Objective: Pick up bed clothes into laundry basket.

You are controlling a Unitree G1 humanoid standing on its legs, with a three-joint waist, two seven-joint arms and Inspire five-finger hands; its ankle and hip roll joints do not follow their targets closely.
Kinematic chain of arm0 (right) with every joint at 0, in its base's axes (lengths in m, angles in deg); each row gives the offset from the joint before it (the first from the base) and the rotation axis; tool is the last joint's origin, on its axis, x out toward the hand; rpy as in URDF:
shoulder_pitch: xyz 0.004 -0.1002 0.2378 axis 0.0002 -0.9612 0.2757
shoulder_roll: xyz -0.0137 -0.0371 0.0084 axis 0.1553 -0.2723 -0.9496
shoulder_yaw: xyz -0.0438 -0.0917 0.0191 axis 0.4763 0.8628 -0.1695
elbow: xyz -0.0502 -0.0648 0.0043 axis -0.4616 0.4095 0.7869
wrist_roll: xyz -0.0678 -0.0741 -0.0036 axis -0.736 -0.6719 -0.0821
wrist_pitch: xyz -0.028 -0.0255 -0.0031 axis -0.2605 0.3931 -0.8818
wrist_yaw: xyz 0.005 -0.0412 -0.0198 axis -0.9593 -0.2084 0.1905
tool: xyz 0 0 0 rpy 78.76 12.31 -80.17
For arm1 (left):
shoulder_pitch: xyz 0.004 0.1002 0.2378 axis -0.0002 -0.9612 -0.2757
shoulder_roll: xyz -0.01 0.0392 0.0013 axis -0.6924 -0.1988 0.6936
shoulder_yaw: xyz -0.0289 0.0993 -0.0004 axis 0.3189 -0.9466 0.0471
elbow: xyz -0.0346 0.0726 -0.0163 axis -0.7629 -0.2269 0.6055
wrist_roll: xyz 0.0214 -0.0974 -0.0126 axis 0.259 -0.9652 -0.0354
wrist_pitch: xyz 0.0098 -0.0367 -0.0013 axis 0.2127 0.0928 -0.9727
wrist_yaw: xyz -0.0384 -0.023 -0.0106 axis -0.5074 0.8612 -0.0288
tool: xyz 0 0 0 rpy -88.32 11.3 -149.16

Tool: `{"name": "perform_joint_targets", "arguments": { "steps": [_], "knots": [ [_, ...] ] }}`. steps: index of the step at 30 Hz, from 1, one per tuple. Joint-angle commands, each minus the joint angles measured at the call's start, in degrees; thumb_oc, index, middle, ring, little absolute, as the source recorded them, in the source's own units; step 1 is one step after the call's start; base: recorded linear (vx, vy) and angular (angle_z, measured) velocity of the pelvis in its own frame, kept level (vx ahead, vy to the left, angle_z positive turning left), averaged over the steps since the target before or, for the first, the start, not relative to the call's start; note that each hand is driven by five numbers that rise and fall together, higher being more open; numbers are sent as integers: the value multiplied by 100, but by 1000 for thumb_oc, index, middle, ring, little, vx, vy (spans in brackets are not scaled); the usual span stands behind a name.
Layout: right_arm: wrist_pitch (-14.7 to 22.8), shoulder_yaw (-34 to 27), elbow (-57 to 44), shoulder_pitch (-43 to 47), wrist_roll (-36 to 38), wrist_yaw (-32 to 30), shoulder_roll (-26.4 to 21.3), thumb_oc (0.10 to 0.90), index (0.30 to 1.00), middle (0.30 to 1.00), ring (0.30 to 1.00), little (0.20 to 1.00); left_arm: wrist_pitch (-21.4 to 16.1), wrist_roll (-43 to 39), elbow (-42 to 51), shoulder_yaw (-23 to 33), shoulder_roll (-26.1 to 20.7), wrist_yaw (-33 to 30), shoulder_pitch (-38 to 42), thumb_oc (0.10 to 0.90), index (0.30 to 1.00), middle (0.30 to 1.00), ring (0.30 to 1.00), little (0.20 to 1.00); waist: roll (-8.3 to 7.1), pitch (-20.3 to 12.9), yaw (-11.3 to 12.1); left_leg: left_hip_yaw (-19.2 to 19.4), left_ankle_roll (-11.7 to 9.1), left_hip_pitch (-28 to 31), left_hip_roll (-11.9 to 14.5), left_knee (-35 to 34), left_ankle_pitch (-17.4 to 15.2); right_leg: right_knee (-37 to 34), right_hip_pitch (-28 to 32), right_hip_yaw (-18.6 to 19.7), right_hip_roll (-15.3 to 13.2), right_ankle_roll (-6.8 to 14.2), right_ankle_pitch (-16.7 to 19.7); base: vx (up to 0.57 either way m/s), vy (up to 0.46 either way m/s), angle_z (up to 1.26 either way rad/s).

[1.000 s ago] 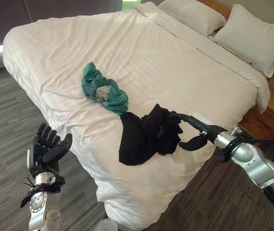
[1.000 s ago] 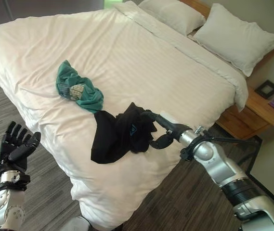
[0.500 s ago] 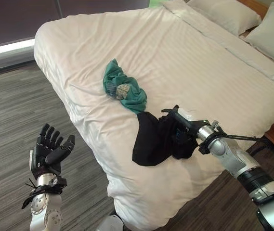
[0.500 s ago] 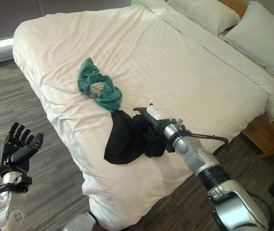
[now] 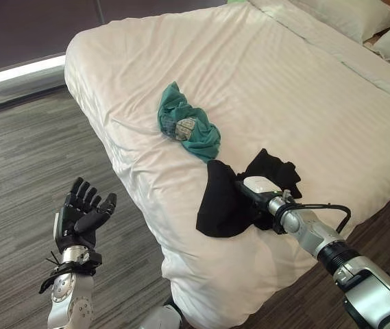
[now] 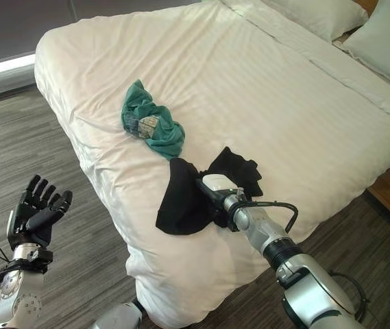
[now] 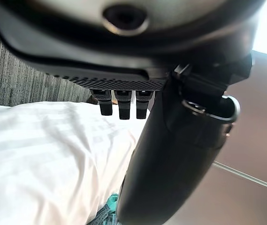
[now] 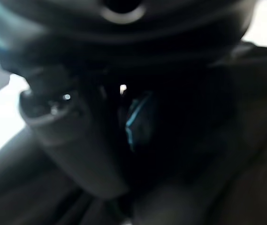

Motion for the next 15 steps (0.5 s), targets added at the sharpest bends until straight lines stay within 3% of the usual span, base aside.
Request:
{"name": "perform_joint_targets", "arguments": {
  "steps": [1, 10, 15],
  "knots": [
    [12, 311, 112, -793, 7, 299, 22, 400, 300, 300, 300, 300, -496, 56, 455, 364, -240, 78, 284, 800, 900, 900, 900, 900, 319, -523, -152, -266, -31, 429, -34, -1270, 648, 239, 182, -32, 108, 273, -457, 14, 5, 10],
    [-29, -869, -563, -2150, 63, -74, -204, 400, 300, 300, 300, 300, -571, 183, 518, 572, -26, -49, 177, 800, 900, 900, 900, 900, 356, -561, -411, -205, -14, 511, 5, -1270, 594, 213, 254, 40, 103, 280, -507, 1, 0, 1],
    [-17, -1595, -1092, -2783, 681, -298, -23, 400, 300, 300, 300, 300, -671, 264, 509, 694, 15, -215, 260, 800, 900, 900, 900, 900, 378, -555, -575, -162, -3, 566, 49, -1270, 588, 316, 252, 110, 108, 247, -582, -1, -3, -1]
  ]
}}
